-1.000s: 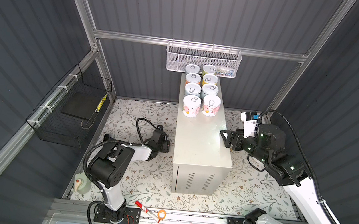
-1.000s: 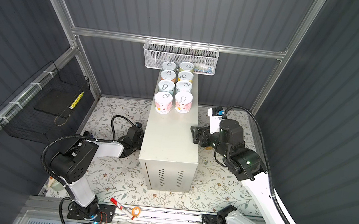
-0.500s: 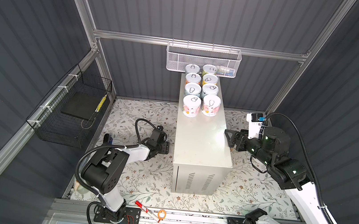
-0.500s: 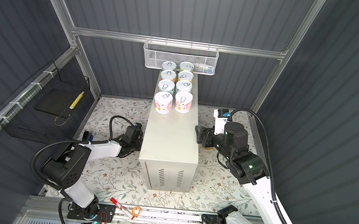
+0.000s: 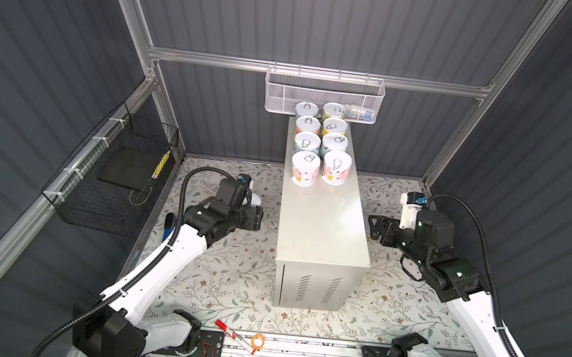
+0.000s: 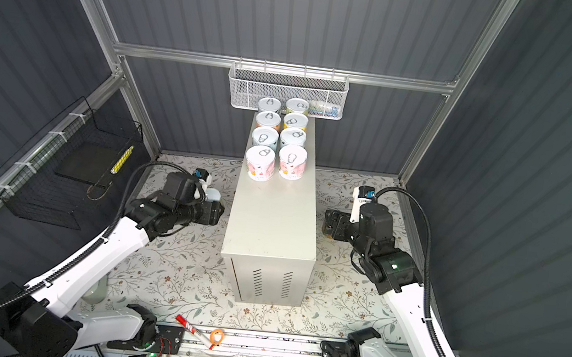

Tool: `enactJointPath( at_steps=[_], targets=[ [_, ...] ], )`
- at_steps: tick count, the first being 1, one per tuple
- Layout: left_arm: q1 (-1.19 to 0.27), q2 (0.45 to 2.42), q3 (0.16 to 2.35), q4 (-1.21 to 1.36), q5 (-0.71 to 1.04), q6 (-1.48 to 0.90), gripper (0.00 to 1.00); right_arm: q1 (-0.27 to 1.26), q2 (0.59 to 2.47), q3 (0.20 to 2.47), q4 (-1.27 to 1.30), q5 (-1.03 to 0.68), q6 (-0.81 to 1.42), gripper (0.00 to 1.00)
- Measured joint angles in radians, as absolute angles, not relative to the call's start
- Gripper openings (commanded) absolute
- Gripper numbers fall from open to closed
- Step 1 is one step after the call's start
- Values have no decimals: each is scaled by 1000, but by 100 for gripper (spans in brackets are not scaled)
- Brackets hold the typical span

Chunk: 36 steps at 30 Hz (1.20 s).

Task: Place and organize the canned foods onto the counter
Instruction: 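Lift the yellow-labelled can with the left gripper up over the cabinet top, then carry and lower the yellow-labelled can onto the cabinet top nearest the robot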

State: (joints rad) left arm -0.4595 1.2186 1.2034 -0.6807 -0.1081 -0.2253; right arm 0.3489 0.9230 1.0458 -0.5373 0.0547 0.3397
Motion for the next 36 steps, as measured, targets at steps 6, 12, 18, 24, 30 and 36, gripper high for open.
enactJointPath(
  at_steps=[6, 12, 18, 24, 30, 36],
  targets=[
    [-459, 1261, 1562, -966, -129, -170, 0, 345, 924, 1038, -529, 49, 340, 86],
    [-464, 1311, 1847, -1145, -83, -151, 0, 345, 923, 1036, -519, 44, 341, 86],
    [-511, 1369, 2018, -1265, -53, -140, 0, 345, 920, 1017, -500, 28, 349, 85],
    [-562, 1377, 2064, -1286, -35, -141, 0, 345, 917, 1016, -485, 22, 359, 85],
    [-728, 1418, 2064, -1281, -86, -141, 0, 345, 897, 1009, -479, 22, 360, 85],
    [-829, 1493, 2065, -1253, -135, -141, 0, 345, 860, 994, -479, 26, 360, 85]
  ],
)
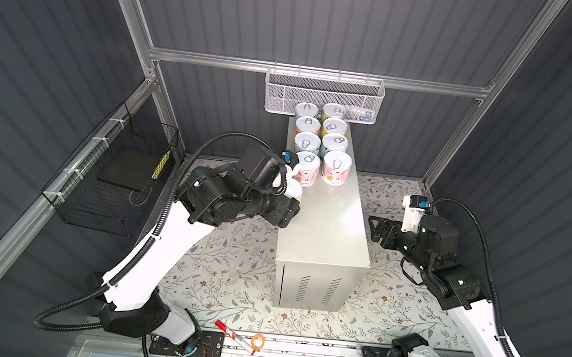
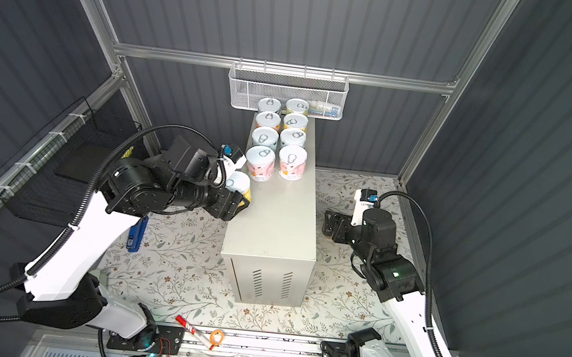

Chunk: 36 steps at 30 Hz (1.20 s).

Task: Place and organize the canned foods onto the counter
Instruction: 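Carry and lower the yellow-labelled can onto the cabinet top nearest the robot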

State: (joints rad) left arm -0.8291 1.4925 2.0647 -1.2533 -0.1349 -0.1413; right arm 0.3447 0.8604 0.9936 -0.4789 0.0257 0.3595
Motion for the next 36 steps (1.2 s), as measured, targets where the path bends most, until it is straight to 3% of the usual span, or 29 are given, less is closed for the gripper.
enactJointPath(
  at_steps=[30, 32, 36],
  targets=[
    [-870, 1575, 2011, -1048, -192, -137, 0, 343, 835, 944, -475, 45, 359, 86],
    [-870, 1573, 2001, -1032, -198, -138, 10, 343, 835, 944, -474, 45, 359, 86],
    [-870, 1566, 1982, -1007, -212, -138, 49, 343, 835, 944, -475, 45, 359, 87]
  ],
)
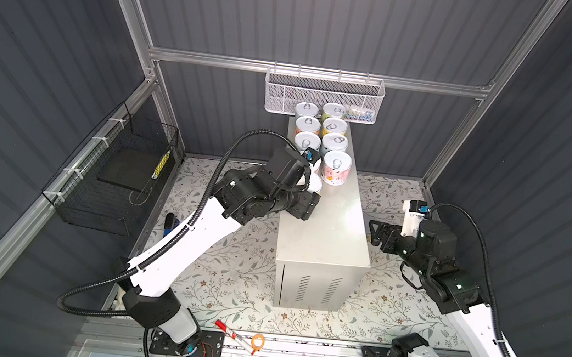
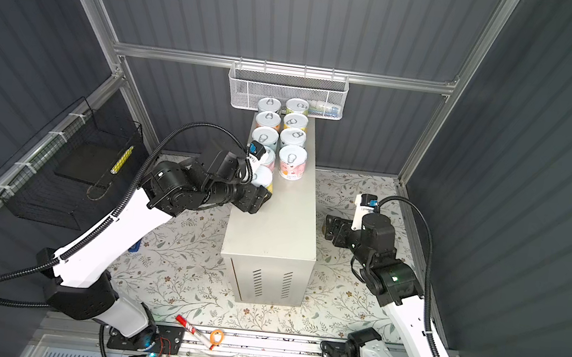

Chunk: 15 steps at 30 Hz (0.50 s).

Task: Place and organize the canned foods onto the counter
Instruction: 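Carry and lower the yellow-labelled can onto the cabinet top nearest the robot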

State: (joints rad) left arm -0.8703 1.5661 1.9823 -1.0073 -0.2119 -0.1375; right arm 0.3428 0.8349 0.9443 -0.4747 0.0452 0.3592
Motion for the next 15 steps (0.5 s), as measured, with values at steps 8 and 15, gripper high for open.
enactJointPath(
  at_steps=[8, 15],
  targets=[
    [-870, 1556, 1961, -986, -226, -138, 70, 343, 835, 944, -475, 45, 360, 88],
    [-870, 1537, 1933, -963, -233, -138, 71, 343, 844, 944, -475, 40, 360, 88]
  ],
)
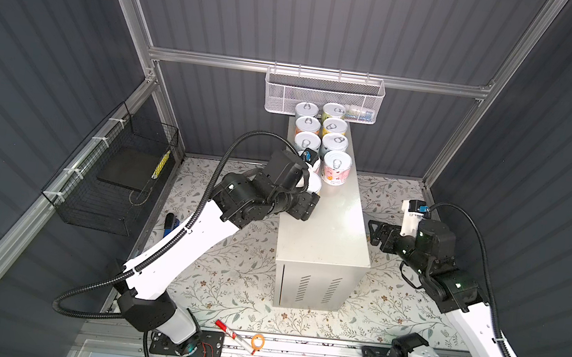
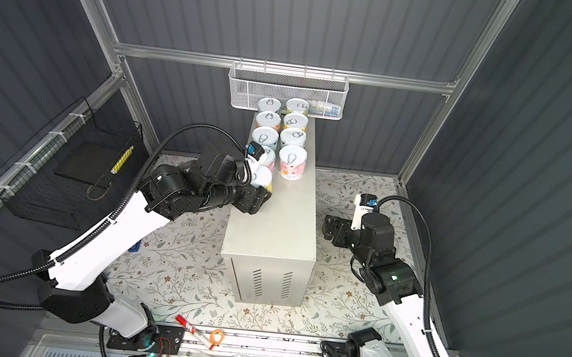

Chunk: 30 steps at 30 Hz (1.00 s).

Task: Place and organize the canned foods onto the counter
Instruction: 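Carry and lower the yellow-labelled can onto the cabinet top nearest the robot, then open the left gripper and draw it back beside the cabinet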

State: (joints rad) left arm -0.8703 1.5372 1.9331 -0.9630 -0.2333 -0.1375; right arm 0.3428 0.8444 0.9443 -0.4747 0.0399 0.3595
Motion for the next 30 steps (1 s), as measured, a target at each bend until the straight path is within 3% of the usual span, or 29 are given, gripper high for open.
enactJointPath(
  at_steps=[3, 6, 8, 30],
  targets=[
    [-870, 1536, 1932, -963, -236, -137, 74, 343, 846, 944, -475, 35, 360, 88],
    [-870, 1536, 1932, -964, -236, -133, 84, 343, 847, 944, -474, 30, 360, 89],
    [-870, 1538, 1932, -973, -236, -126, 99, 342, 851, 944, -474, 28, 360, 90],
    [-870, 1449, 1848, -982, -205, -77, 99, 340, 905, 950, -463, 23, 360, 92]
  ],
)
